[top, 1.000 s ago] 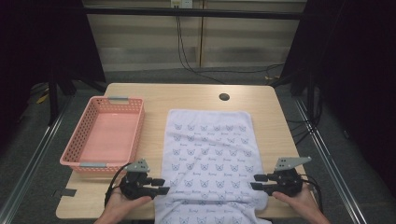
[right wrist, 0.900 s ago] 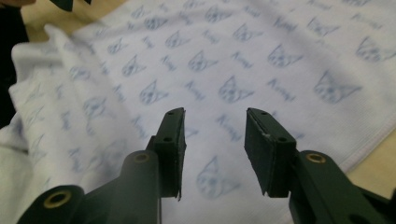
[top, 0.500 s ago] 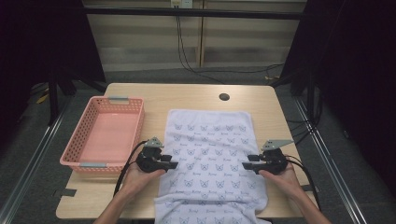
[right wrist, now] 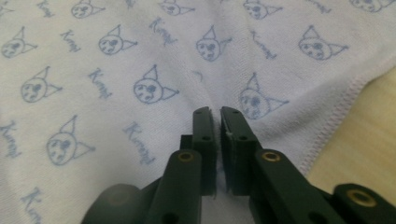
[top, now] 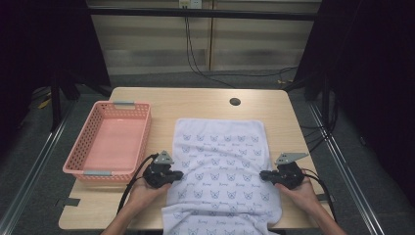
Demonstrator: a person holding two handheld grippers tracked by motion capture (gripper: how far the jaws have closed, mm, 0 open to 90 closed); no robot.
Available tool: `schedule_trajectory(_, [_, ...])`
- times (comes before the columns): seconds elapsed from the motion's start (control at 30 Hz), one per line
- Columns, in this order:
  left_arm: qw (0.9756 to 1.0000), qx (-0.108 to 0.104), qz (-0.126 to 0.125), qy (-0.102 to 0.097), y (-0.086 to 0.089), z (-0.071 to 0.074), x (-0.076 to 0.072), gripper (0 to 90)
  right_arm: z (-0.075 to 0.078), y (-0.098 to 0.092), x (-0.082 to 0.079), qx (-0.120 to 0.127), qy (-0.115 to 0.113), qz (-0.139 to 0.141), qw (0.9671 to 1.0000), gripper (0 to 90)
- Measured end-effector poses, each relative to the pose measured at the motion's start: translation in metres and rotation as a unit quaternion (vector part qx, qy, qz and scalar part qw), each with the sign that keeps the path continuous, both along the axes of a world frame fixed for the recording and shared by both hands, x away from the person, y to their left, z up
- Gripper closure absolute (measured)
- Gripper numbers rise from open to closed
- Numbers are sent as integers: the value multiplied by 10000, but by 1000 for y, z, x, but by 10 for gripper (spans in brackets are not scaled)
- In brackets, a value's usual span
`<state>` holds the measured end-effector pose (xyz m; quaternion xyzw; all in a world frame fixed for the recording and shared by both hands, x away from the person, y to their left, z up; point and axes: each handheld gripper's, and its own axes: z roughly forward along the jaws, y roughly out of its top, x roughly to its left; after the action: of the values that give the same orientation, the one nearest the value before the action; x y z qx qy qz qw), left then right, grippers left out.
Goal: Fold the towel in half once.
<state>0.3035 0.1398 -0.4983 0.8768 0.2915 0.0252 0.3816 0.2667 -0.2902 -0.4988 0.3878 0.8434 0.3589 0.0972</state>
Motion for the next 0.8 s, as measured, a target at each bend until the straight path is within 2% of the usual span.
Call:
schedule_trajectory(0.1, [9997,-75,-128,184,2,0,-12,879,2,-1,-11,-41,89,109,9999,876])
schedule_trajectory(0.17, [9996,-18,-223,197,1,2,-20,879,3,-3,-19,-25,179,178,9997,880])
schedule_trajectory(0.23, [9985,-75,-398,377,0,2,-30,879,4,-5,-29,2,285,265,9992,881])
schedule_trajectory(0.27, [9982,-60,-406,439,0,3,-35,879,5,-7,-33,5,342,327,9989,881])
schedule_trajectory(0.37, [9966,-42,-615,541,-3,4,-53,878,6,-9,-46,31,487,467,9977,882])
schedule_trajectory(0.4, [9958,-73,-650,640,-3,4,-57,877,7,-9,-50,28,550,490,9973,882])
schedule_trajectory(0.47, [9957,-32,-636,674,0,5,-63,869,8,-9,-56,1,630,569,9964,874])
schedule_trajectory(0.5, [9950,-111,-644,760,2,5,-63,857,9,-8,-58,-39,581,579,9966,823])
schedule_trajectory(0.53, [9948,-202,-608,793,4,4,-62,824,10,-8,-59,-33,568,514,9971,709])
schedule_trajectory(0.57, [9949,-256,-570,792,5,5,-60,768,12,-10,-56,37,387,352,9986,637])
schedule_trajectory(0.6, [9955,-292,-522,735,5,6,-56,712,15,-13,-51,189,322,285,9989,644])
schedule_trajectory(0.67, [9969,-306,-356,628,2,9,-46,659,22,-17,-35,375,35,141,9992,606])
schedule_trajectory(0.73, [9981,-374,-199,441,-2,16,-34,624,29,-20,-11,423,-131,-75,9990,594])
schedule_trajectory(0.8, [9987,-426,-89,280,-4,19,-23,590,32,-22,19,332,-334,-323,9984,567])
